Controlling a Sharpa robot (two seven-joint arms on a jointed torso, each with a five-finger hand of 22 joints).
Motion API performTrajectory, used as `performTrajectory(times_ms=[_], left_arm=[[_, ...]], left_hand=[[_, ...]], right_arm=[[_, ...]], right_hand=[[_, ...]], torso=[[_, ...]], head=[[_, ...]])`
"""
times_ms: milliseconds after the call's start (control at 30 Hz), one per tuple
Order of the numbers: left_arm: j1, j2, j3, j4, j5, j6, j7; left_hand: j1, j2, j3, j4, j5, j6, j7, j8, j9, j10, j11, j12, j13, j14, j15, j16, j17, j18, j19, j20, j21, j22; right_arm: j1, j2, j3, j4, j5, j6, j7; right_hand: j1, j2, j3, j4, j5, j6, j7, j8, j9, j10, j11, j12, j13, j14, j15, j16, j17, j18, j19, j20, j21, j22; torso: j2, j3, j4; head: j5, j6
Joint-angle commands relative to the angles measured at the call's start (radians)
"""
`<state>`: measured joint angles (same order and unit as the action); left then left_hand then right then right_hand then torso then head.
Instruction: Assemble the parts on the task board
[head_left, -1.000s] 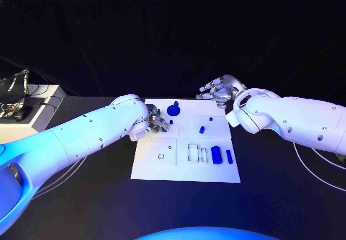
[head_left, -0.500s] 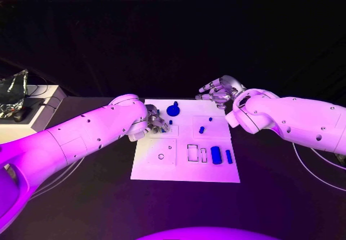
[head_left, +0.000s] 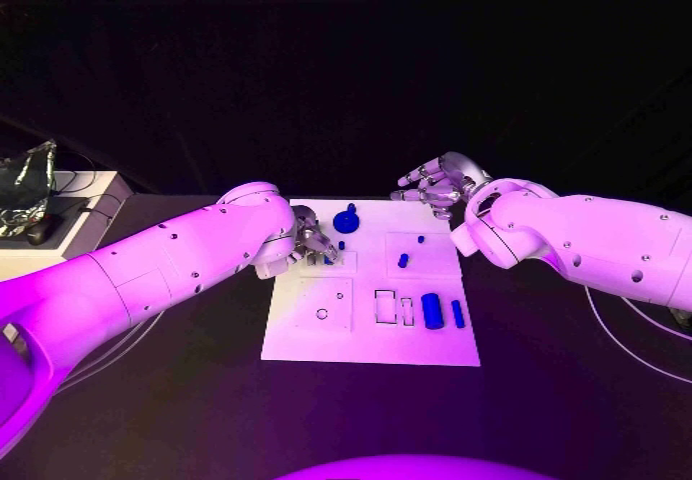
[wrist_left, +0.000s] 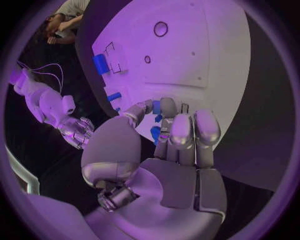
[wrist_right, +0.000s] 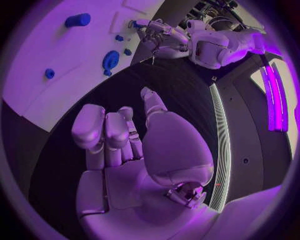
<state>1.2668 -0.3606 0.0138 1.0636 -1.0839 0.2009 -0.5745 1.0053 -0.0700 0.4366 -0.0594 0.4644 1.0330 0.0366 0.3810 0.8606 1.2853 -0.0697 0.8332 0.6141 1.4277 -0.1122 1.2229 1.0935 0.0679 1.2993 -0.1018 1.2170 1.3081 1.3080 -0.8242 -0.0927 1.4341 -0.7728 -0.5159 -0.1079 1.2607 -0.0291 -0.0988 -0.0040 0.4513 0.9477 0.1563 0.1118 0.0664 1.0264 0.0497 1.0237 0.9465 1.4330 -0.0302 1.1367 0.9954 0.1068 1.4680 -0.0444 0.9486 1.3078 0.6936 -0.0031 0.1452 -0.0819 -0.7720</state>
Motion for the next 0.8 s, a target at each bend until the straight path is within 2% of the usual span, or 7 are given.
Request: performTrajectory(times_ms=[33,233,333,467,600,633,800], left_arm=[[0.005,0.007,0.001,-0.013,0.007,0.058,0.001],[0.012,0.025,0.001,-0.057,0.023,0.134,-0.004],[0.018,0.040,0.001,-0.093,0.041,0.206,-0.014],[0.026,0.055,0.001,-0.128,0.061,0.259,-0.018],[0.031,0.068,0.001,-0.156,0.072,0.276,-0.016],[0.032,0.072,0.002,-0.165,0.077,0.278,-0.014],[0.036,0.081,0.002,-0.183,0.087,0.272,-0.009]], left_hand=[[0.080,0.065,0.035,-0.032,0.004,0.062,-0.051,0.003,0.117,0.006,-0.008,-0.004,-0.001,0.000,0.003,0.007,0.000,-0.008,0.007,0.002,-0.007,0.009],[0.084,0.063,0.035,-0.034,0.003,0.062,-0.050,0.001,0.116,0.005,-0.007,-0.005,-0.002,0.000,0.004,0.009,0.002,-0.008,0.004,0.003,-0.011,0.009],[0.093,0.061,0.033,-0.039,0.003,0.063,-0.048,-0.005,0.112,0.003,-0.004,-0.009,-0.005,-0.001,0.007,0.010,0.006,-0.010,-0.003,0.004,-0.020,0.005],[0.108,0.067,0.008,-0.037,0.001,0.069,-0.046,-0.024,0.107,0.002,-0.002,-0.019,-0.011,-0.003,0.011,0.003,0.009,-0.011,-0.013,0.003,-0.039,-0.003],[0.113,0.068,0.002,-0.037,0.002,0.069,-0.046,-0.030,0.111,0.002,-0.002,-0.020,-0.012,-0.002,0.010,0.002,0.012,-0.012,-0.013,0.003,-0.041,-0.003],[0.116,0.068,0.000,-0.034,0.003,0.076,-0.046,-0.046,0.128,0.003,-0.002,-0.020,-0.011,-0.001,0.010,-0.001,0.019,-0.013,-0.011,0.001,-0.045,0.001],[0.113,0.059,0.012,-0.039,0.008,0.082,-0.047,-0.051,0.134,0.006,-0.004,-0.019,-0.011,0.002,0.009,0.003,0.027,-0.014,-0.007,0.001,-0.042,0.007]], right_arm=[[-0.001,0.001,0.000,0.000,-0.007,0.015,0.002],[-0.001,0.004,0.000,0.000,-0.008,0.016,0.002],[-0.001,0.006,0.000,0.000,-0.008,0.016,0.002],[-0.001,0.007,0.000,0.000,-0.009,0.016,0.002],[-0.001,0.009,0.000,-0.001,-0.009,0.016,0.001],[-0.001,0.009,0.000,-0.001,-0.009,0.016,0.001],[-0.001,0.011,0.000,-0.002,-0.009,0.016,0.001]], right_hand=[[-0.009,0.001,0.001,0.000,0.005,-0.001,0.006,-0.003,0.001,-0.006,0.001,0.003,0.000,0.004,-0.001,-0.005,-0.001,0.012,0.040,0.001,-0.006,0.122],[-0.009,0.001,0.001,0.000,0.005,-0.001,0.006,-0.003,0.001,-0.006,0.001,0.003,0.000,0.004,-0.001,-0.005,-0.001,0.012,0.040,0.001,-0.006,0.122],[-0.009,0.001,0.001,0.000,0.005,-0.001,0.006,-0.003,0.001,-0.006,0.001,0.003,0.000,0.004,-0.001,-0.005,-0.001,0.012,0.040,0.001,-0.006,0.122],[-0.010,0.000,0.001,-0.001,0.005,-0.002,0.007,-0.003,0.000,-0.007,0.001,0.003,0.000,0.004,0.000,-0.005,-0.001,0.012,0.040,0.001,-0.007,0.122],[-0.010,0.000,0.001,-0.001,0.005,-0.002,0.007,-0.003,0.000,-0.007,0.001,0.003,0.000,0.004,0.000,-0.005,-0.001,0.012,0.040,0.001,-0.007,0.122],[-0.010,0.000,0.001,-0.001,0.005,-0.002,0.007,-0.003,0.000,-0.007,0.001,0.003,0.000,0.004,0.000,-0.005,-0.001,0.012,0.040,0.001,-0.007,0.122],[-0.010,0.000,0.001,-0.001,0.005,-0.002,0.007,-0.003,0.000,-0.007,0.001,0.003,0.000,0.004,0.000,-0.005,-0.001,0.012,0.040,0.001,-0.007,0.122]], torso=[[0.001,0.0001,-0.0009],[0.002,-0.0003,-0.0017],[0.006,0.0003,-0.0042],[0.011,0.0012,-0.0072],[0.013,0.0012,-0.0086],[0.015,0.0013,-0.0086],[0.015,0.0016,-0.0080]], head=[[-0.001,0.000],[-0.001,0.000],[0.001,0.004],[0.002,0.007],[0.003,0.008],[0.003,0.008],[0.004,0.007]])
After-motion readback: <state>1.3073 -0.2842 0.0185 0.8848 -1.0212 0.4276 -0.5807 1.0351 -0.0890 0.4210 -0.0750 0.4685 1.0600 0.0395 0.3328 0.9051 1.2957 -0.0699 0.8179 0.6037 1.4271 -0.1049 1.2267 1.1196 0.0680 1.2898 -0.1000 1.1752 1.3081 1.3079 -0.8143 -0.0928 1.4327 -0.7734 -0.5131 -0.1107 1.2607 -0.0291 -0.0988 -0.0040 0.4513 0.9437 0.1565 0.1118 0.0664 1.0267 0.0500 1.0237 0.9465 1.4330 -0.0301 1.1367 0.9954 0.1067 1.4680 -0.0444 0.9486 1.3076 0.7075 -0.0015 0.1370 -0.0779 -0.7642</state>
